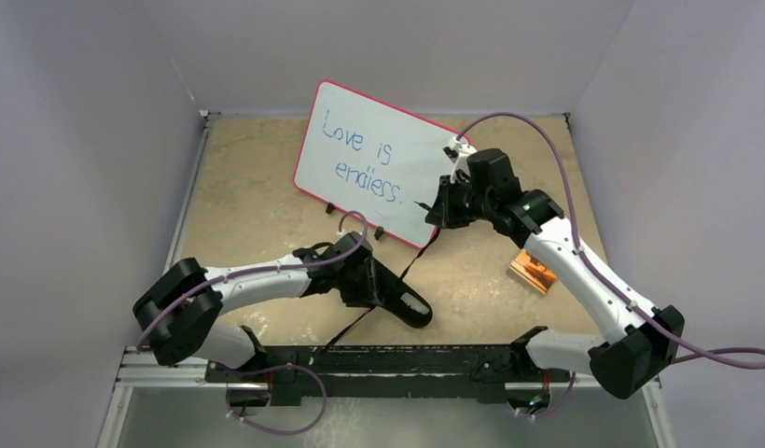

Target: Tie the shoes

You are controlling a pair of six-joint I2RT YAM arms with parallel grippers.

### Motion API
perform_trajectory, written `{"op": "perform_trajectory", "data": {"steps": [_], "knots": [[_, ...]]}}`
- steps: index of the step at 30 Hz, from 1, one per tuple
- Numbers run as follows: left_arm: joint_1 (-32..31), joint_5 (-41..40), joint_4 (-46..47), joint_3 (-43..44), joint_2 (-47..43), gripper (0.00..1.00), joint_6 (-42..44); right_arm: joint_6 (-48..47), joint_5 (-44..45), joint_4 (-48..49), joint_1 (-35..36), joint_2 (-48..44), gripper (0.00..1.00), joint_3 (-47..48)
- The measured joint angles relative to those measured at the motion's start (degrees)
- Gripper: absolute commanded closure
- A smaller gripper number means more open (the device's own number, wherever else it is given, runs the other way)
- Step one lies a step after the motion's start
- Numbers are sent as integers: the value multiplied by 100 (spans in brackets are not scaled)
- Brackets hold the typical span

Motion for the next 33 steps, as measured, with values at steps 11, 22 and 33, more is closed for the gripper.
{"op": "perform_trajectory", "data": {"steps": [11,22,33], "knots": [[-92,-1375,-1294,282,-1541,42,455,-197,212,-264,-380,-31,94,81],[-1353,-2468,-1408,522,-579,41,1945,-192,79,-262,-485,-111,94,79],[-1294,-3237,-990,514,-125,51,3226,-173,20,-256,-496,-205,95,63]]}}
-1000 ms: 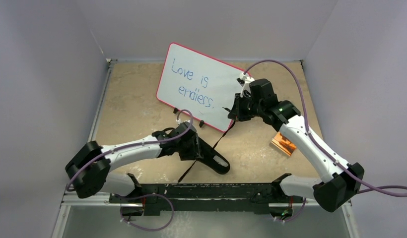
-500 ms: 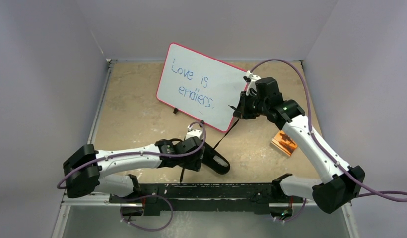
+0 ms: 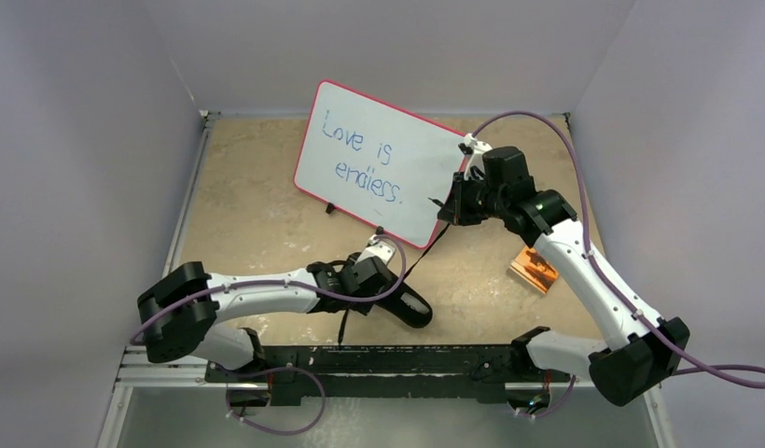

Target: Tie the shoes

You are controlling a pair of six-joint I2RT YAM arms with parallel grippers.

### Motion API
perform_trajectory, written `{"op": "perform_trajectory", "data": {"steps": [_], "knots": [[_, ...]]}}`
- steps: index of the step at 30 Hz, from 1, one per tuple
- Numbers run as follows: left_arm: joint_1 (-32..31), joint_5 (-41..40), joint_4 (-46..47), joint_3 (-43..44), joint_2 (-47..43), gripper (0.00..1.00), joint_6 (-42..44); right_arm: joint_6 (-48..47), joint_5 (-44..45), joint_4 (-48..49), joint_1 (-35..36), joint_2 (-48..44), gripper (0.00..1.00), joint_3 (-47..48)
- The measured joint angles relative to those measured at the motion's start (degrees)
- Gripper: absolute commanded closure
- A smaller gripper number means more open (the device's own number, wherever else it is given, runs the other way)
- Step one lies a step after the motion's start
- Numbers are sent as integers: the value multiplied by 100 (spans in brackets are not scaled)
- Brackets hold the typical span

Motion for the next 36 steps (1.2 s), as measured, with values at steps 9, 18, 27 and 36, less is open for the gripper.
{"op": "perform_trajectory", "data": {"steps": [9,18,27,36], "knots": [[240,221,680,-299,229,68,380,7,-68,11,0,-22,94,-39],[260,452,1095,-398,369,100,310,26,-87,15,-11,-42,94,-74],[267,487,831,-595,-839,100,-605,-365,-369,11,-26,-42,100,-238],[278,468,833,-699,-2048,100,-1388,-1032,-933,-105,57,-13,100,-1051]]}}
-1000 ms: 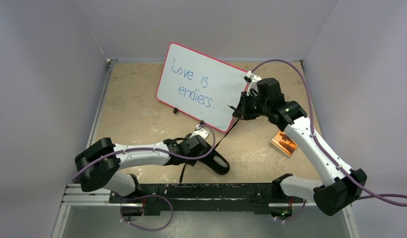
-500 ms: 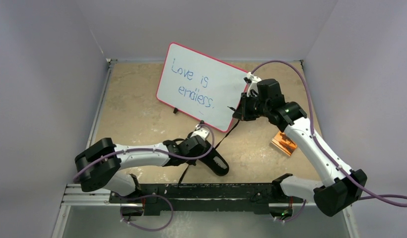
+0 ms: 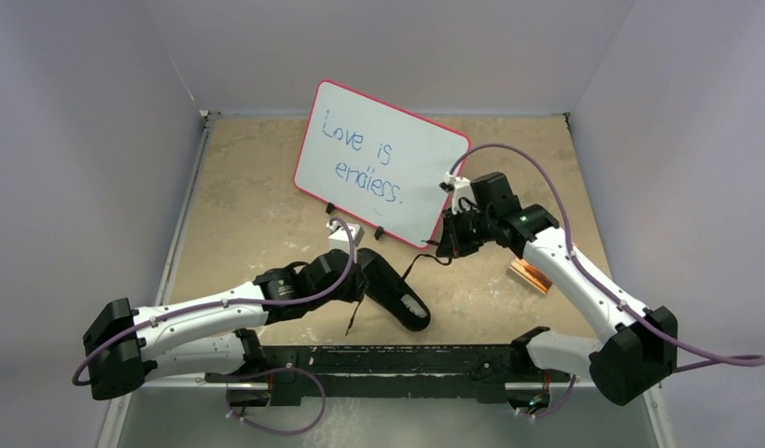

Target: Tie the shoes

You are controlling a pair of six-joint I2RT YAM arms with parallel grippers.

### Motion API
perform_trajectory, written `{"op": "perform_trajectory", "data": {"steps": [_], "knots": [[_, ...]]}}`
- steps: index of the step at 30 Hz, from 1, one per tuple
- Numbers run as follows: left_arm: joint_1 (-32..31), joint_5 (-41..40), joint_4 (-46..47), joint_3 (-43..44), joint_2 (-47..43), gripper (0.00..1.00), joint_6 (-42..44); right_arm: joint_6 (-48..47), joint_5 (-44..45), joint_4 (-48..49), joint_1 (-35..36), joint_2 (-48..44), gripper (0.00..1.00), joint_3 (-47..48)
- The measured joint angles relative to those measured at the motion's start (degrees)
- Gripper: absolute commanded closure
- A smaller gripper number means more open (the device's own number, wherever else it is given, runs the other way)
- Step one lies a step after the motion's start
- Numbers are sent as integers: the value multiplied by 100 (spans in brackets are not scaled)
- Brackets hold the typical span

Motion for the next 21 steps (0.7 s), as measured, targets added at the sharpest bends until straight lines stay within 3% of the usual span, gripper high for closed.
{"op": "perform_trajectory", "data": {"steps": [8,21], "knots": [[11,-188,-31,4,-2,100,-245,79,-48,70,610,564,100,-544],[105,-352,136,17,92,100,-507,1478,-109,1270,942,1200,100,-1561]]}}
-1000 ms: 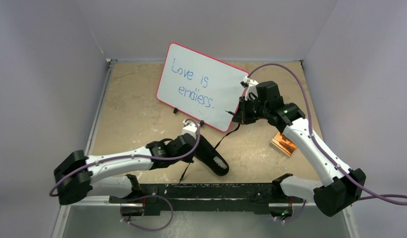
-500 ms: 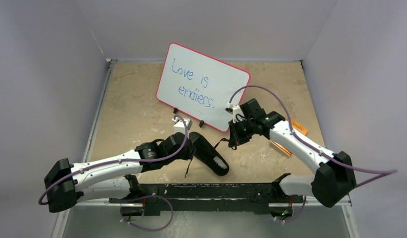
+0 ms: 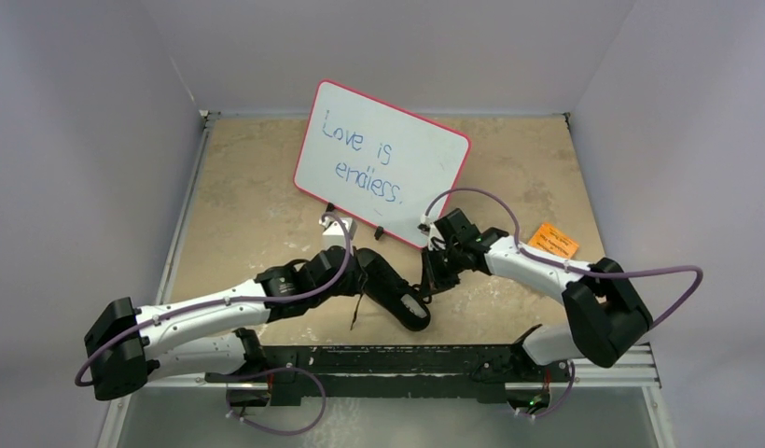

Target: Tie the shoes

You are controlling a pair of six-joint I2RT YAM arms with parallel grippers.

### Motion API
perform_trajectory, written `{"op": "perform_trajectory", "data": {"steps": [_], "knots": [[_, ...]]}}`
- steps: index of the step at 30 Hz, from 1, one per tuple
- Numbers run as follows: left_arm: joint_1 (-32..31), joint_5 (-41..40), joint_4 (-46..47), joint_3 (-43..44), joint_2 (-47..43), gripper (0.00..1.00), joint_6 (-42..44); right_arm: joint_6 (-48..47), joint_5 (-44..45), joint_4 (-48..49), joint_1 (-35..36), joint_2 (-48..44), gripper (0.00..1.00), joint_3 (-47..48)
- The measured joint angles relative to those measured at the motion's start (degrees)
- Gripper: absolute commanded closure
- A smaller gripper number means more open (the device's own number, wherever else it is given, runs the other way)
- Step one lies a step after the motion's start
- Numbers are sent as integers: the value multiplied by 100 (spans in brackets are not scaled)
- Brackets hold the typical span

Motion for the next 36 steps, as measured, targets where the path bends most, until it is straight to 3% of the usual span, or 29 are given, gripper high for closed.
{"op": "perform_trajectory", "data": {"steps": [10,16,23,36], "knots": [[787,361,-20,26,-184,100,140,1471,-730,1604,221,61,100,-168],[815,1014,332,33,-131,100,457,1215,-330,258,236,-190,100,1019],[815,1845,1937,-472,-9,100,837,800,-382,-581,-452,-1040,100,2455],[811,2618,3700,-734,695,97,1587,774,-1410,-916,-728,-319,100,2892]]}}
